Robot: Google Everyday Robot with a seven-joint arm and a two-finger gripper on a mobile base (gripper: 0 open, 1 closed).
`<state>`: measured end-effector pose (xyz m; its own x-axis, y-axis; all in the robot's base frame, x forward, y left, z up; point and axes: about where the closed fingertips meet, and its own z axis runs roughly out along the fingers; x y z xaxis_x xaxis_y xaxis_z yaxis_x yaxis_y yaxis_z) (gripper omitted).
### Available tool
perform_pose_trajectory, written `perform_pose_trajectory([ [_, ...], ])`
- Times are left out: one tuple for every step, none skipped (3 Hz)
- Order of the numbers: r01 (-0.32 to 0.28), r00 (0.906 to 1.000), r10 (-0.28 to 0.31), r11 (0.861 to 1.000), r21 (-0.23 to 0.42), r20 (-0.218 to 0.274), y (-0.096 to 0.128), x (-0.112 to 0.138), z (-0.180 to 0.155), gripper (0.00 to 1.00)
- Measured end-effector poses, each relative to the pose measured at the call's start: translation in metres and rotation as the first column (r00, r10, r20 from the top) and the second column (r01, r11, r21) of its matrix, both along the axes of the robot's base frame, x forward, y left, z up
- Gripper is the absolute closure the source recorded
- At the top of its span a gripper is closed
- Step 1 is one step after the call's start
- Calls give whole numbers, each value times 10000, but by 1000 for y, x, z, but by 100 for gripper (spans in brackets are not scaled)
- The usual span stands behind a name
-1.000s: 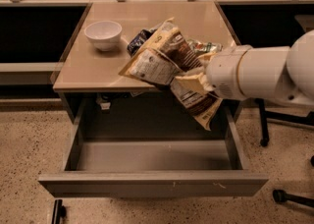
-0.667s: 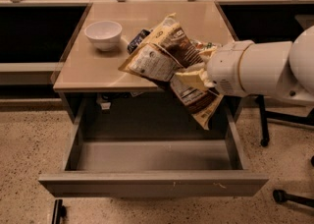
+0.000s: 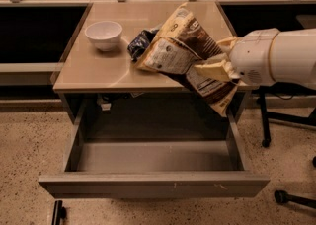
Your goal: Pick brown chip bag from top drawer and place on counter
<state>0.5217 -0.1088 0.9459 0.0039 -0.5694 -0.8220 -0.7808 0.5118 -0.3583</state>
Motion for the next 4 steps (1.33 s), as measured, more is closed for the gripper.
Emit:
perform_pose_trajectory([
  [-893, 9950, 917, 9943, -587, 397, -24, 15, 31, 100],
  [-1125, 9874, 1182, 9920, -580, 1053, -49, 39, 61, 100],
  [-1058, 9845, 1124, 9928, -557, 1347, -53, 42, 77, 100],
  [-614, 9862, 685, 9968, -513, 1507, -55, 42, 77, 100],
])
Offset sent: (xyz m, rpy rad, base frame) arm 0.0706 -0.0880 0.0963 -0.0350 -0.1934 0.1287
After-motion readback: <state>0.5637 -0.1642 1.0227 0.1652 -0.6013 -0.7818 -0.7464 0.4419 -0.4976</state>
